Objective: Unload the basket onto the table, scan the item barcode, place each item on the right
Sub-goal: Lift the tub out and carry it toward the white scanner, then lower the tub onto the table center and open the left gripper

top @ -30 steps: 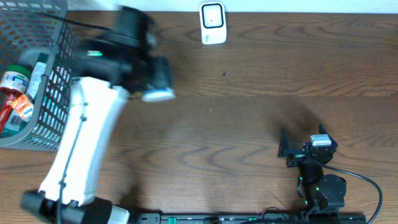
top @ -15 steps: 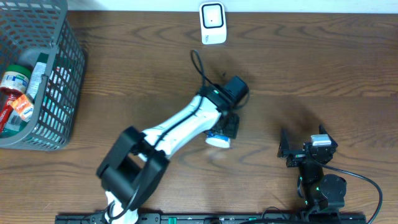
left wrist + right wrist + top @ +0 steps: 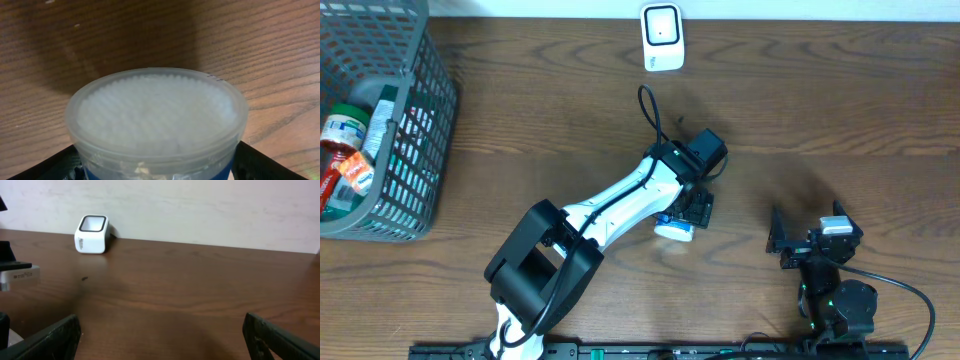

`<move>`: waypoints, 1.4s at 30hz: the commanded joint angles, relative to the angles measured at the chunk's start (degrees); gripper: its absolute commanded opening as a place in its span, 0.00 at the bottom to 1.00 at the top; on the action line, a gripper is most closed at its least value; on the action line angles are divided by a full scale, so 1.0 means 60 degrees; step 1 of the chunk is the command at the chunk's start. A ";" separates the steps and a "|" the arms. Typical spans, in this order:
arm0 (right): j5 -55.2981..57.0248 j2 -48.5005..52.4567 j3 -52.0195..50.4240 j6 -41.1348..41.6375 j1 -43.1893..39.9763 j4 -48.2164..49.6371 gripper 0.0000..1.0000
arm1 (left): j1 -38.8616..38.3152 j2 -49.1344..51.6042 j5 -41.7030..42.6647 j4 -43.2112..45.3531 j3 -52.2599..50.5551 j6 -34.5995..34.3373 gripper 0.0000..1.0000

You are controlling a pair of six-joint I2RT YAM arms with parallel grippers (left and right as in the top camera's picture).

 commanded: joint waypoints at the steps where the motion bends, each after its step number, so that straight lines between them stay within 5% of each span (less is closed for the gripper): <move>1: -0.0011 -0.0029 -0.0007 -0.0076 -0.0076 -0.0062 0.99 | 0.0069 -0.0244 -0.0124 -0.0025 0.0091 0.0076 0.84; 14: -0.0007 -0.0029 -0.0007 -0.0076 -0.0076 -0.0058 0.99 | 0.0608 -0.0514 -0.0841 -0.0525 0.0288 0.0648 0.85; 17: -0.0007 -0.0029 -0.0007 -0.0076 -0.0076 -0.0058 0.99 | 0.0608 -0.0776 -0.0849 -0.0492 0.0288 0.0878 0.95; 40: -0.0011 -0.0029 -0.0007 -0.0076 -0.0076 -0.0062 0.99 | 0.0616 -0.1064 -0.2419 -0.1905 0.0175 0.0827 0.92; 42: -0.0007 -0.0029 -0.0007 -0.0076 -0.0076 -0.0058 0.99 | 0.0616 -0.1064 -0.2419 -0.1858 0.0153 0.0831 0.86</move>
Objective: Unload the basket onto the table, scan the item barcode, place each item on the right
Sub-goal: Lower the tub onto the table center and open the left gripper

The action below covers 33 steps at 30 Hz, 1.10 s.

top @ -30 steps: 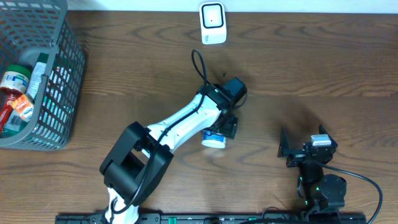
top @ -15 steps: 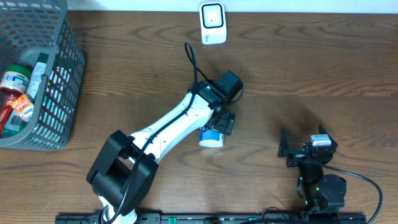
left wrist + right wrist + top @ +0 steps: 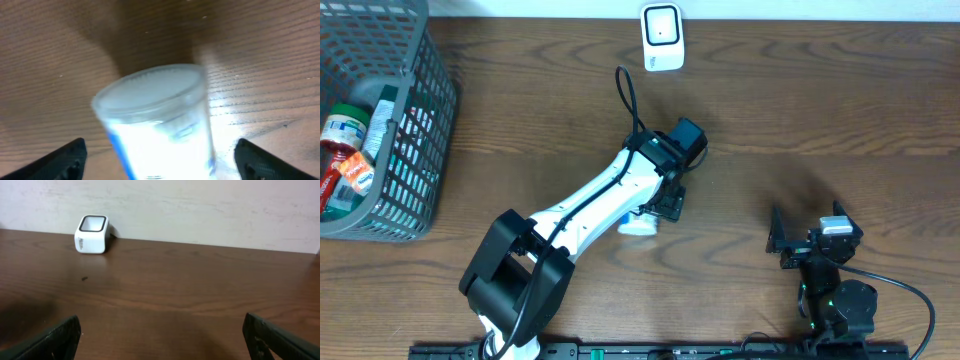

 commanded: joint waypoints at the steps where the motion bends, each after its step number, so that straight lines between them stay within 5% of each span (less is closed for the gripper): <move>1: -0.0007 -0.0029 -0.0007 -0.0076 -0.0076 -0.0058 0.99 | 0.0015 -0.0157 -0.0251 0.0033 0.0044 0.0044 0.84; 17: -0.0007 -0.0029 -0.0007 -0.0076 -0.0076 -0.0058 0.99 | 0.0015 -0.0157 -0.0535 0.0528 -0.0634 -0.0066 0.80; 33: -0.0011 -0.0029 -0.0007 -0.0076 -0.0076 -0.0058 0.99 | 0.0015 -0.0535 -0.0455 0.0521 -0.0295 -0.0066 0.90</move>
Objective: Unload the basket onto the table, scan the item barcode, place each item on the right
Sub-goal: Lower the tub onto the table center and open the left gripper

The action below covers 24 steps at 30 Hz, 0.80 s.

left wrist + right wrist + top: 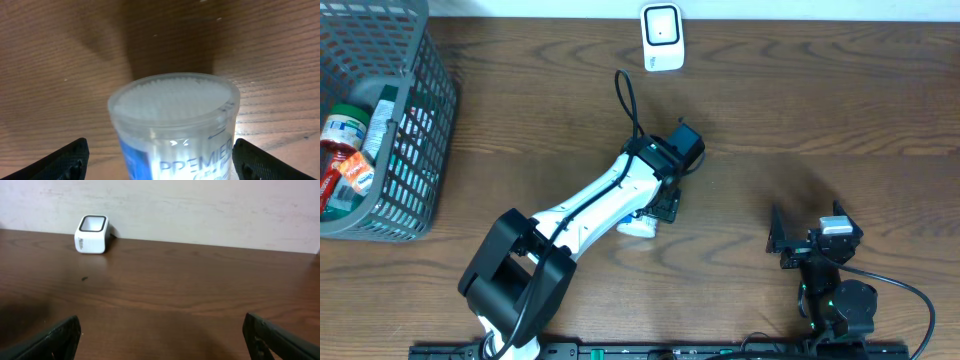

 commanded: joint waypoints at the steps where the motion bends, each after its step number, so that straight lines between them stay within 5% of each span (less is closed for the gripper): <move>1: -0.0011 -0.0029 -0.0007 -0.0076 -0.0076 -0.0058 0.99 | 0.0015 -0.0561 -0.0084 -0.0029 0.0240 -0.0047 0.89; 24: -0.0011 -0.0029 -0.0007 -0.0076 -0.0076 -0.0058 0.99 | 0.0015 -0.0831 0.0550 -0.0025 0.0084 -0.0117 0.90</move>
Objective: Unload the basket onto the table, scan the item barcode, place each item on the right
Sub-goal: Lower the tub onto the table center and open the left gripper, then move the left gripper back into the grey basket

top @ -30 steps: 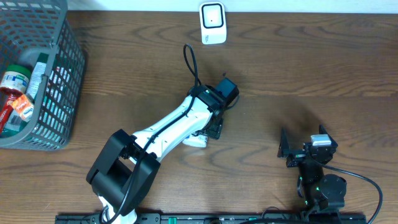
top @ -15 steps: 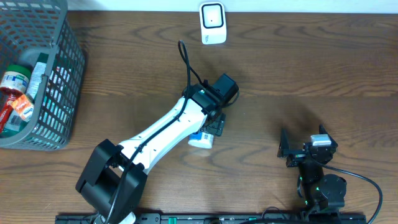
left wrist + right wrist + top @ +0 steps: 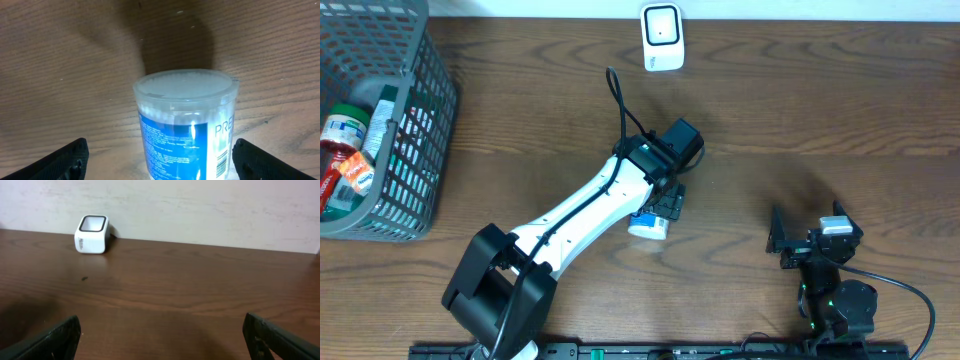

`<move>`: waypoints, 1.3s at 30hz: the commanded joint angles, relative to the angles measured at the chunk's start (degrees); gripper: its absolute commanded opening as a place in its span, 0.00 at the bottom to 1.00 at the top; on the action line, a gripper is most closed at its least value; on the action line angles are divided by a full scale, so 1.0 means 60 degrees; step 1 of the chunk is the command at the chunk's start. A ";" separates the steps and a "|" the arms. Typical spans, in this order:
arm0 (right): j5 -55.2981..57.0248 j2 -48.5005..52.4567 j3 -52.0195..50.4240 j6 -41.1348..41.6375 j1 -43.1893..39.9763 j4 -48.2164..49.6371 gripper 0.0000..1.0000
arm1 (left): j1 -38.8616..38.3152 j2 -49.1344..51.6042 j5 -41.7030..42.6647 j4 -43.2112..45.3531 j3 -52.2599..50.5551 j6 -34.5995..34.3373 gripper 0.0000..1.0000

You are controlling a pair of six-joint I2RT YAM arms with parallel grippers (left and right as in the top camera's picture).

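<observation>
A clear tub of cotton swabs with a blue label point(image 3: 186, 127) sits between the fingers of my left gripper point(image 3: 158, 152). The gripper is open, its left finger well clear and the right finger point(image 3: 255, 160) close by the tub's side. A barcode strip shows at the label's right edge. From above, the tub point(image 3: 648, 226) lies on the table just below the left gripper point(image 3: 670, 203) at mid-table. The white scanner point(image 3: 662, 38) stands at the far edge, also the scanner point(image 3: 92, 233) ahead of the right wrist. My right gripper point(image 3: 160, 340) is open and empty.
A grey wire basket point(image 3: 415, 150) with several packaged goods stands at the far left. The right gripper point(image 3: 807, 225) rests near the front right of the brown wooden table point(image 3: 840, 110). A pale wall point(image 3: 200, 205) rises behind the scanner.
The left wrist view now shows more of the tub and a different face of its label, with small print forward. From above, the tub sits slightly further right. The right arm is unchanged.
At first my left gripper was shut on the tub, right of mid-table. Then the gripper stood further left and open, with the tub loose between its fingers. It stayed open, and now more of the tub's label is in sight.
</observation>
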 commanded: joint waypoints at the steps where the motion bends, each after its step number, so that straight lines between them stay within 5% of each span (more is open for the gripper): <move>1: -0.0011 -0.0029 -0.0007 -0.0073 -0.0076 -0.0058 0.99 | 0.0015 -0.0120 -0.0018 -0.0029 0.0011 -0.0087 0.90; 15: -0.0011 -0.0029 -0.0007 -0.0073 -0.0076 -0.0058 0.99 | 0.0029 -0.0124 -0.0124 -0.0007 -0.0051 -0.0087 0.89; 19: -0.0011 -0.0029 -0.0007 -0.0073 -0.0076 -0.0058 0.99 | 0.0361 -0.0135 -0.0124 -0.0729 0.1075 0.0004 0.89; 25: -0.0007 -0.0029 -0.0007 -0.0073 -0.0076 -0.0062 0.99 | 0.3136 -0.0138 -0.0510 -0.3144 0.7391 0.0965 0.89; 29: -0.0011 -0.0029 -0.0007 -0.0073 -0.0076 -0.0062 0.99 | 0.5184 -0.0138 -0.1147 -0.3242 0.9584 0.1348 0.89; 32: -0.0011 -0.0029 -0.0007 -0.0073 -0.0076 -0.0058 0.99 | 0.7799 -0.0138 -0.1166 -0.2852 1.0284 0.1858 0.89; 39: -0.0011 -0.0029 -0.0007 -0.0073 -0.0076 -0.0058 0.99 | 1.1420 0.0423 -0.1089 -0.2594 1.0200 0.1996 0.91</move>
